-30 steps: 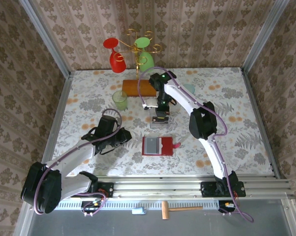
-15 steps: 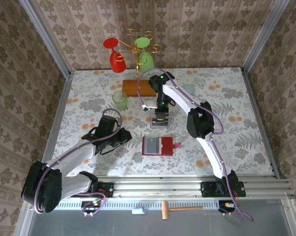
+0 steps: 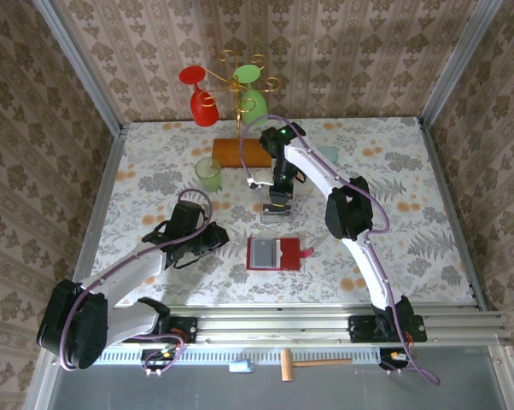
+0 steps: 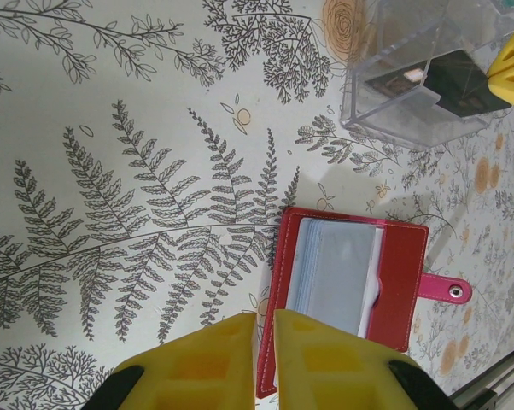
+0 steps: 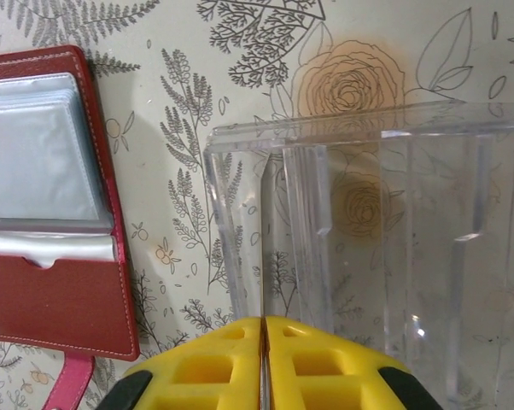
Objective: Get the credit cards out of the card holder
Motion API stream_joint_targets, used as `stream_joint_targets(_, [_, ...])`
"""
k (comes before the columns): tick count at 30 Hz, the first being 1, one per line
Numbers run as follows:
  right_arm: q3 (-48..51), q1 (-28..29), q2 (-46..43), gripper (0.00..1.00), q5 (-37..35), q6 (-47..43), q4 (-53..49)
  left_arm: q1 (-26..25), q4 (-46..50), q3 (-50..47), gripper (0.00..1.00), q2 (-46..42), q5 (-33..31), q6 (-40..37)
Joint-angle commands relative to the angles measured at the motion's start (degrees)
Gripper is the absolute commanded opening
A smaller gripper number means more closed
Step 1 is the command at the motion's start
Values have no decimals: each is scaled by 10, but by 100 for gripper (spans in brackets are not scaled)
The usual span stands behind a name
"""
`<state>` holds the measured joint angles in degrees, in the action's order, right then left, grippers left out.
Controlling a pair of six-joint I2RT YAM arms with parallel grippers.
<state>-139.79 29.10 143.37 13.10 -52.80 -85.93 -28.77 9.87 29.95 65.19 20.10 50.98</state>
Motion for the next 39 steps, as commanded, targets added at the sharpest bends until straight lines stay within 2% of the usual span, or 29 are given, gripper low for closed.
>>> stream_joint_targets(1, [-18,-3,-15,10,-20,12,2,5,0,4,14,5,5,4])
stream_joint_targets(6, [-17,-3,-36,12,-12,23,12,4,2,10,14,9,6,3])
stream_joint_targets(13, [-14,-3,-44,18,-35,39,29,0,-3,22,14,29,13,0])
stream_joint_targets(23, [50,-3,-61,0,-33,63,111,-5,-7,22,14,33,9,3])
stream_joint_targets(39, [105,-3,-60,0,-14,63,125,-7,-11,20,14,35,8,7])
